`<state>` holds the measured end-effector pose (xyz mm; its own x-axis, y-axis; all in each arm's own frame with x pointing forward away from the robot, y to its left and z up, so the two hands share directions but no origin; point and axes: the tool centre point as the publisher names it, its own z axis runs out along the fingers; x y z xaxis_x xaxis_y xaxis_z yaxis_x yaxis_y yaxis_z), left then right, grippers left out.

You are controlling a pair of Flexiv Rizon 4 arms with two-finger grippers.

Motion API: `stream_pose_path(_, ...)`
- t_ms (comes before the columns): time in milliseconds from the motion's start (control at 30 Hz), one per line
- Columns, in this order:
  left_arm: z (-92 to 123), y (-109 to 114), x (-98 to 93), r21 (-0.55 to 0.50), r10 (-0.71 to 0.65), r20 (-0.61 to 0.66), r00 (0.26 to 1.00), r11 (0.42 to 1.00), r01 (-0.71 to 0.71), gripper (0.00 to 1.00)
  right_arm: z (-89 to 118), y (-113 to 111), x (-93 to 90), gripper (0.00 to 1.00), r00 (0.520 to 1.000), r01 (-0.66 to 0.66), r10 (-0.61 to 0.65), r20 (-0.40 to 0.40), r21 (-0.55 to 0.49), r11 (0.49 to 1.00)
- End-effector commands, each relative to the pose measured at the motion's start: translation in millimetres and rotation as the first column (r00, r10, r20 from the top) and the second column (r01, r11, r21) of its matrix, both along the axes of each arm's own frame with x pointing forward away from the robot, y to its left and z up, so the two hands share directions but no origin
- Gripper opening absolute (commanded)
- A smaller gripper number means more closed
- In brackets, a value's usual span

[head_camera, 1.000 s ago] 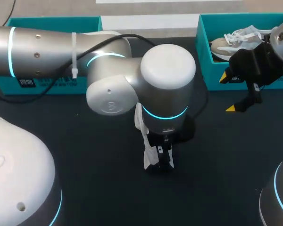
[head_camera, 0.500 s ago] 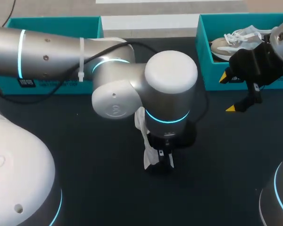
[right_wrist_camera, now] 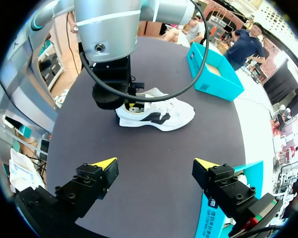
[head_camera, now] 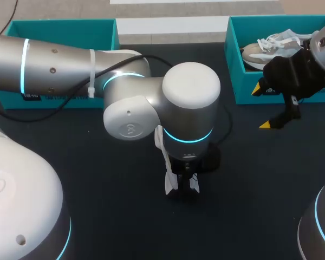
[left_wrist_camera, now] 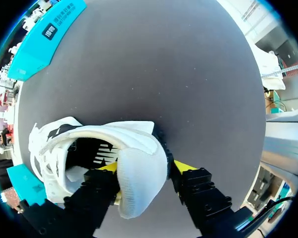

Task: Take the shoe out of the shoebox, open the shoe tongue, remove and reinsert the insole, then place the shoe into the shoebox

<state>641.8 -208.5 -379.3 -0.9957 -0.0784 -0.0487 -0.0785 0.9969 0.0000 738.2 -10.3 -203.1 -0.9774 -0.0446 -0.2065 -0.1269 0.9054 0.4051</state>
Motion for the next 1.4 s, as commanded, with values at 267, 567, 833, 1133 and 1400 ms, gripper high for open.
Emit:
stream_pose_path(267,-10,-3,-8.7,0.026,-0.040,-0.023,0.999,0.999,0.041,0.04,-1,1,1.2,1.00,1.000,0.000,0.000,-0.001,-0.003,1.000)
stream_pose_path(567,1,7,-9.2,0.034,-0.052,-0.077,0.996,0.998,0.054,0.00,-1,1,1.2,1.00,1.000,0.000,0.000,-0.001,-0.003,1.000)
stream_pose_path(833,65,34,-2.0,0.044,-0.078,-0.096,0.992,0.996,0.083,0.00,-1,1,1.2,1.00,1.000,0.000,0.000,-0.001,-0.003,1.000)
stream_pose_path(1133,127,60,10.5,-0.013,-0.134,-0.166,0.977,0.991,0.134,0.00,-1,1,1.2,1.00,1.000,0.000,0.000,-0.001,-0.003,1.000)
stream_pose_path(1400,162,71,20.5,-0.019,-0.165,-0.178,0.970,0.986,0.164,0.00,-1,1,1.2,1.00,1.000,0.000,0.000,-0.001,-0.003,1.000)
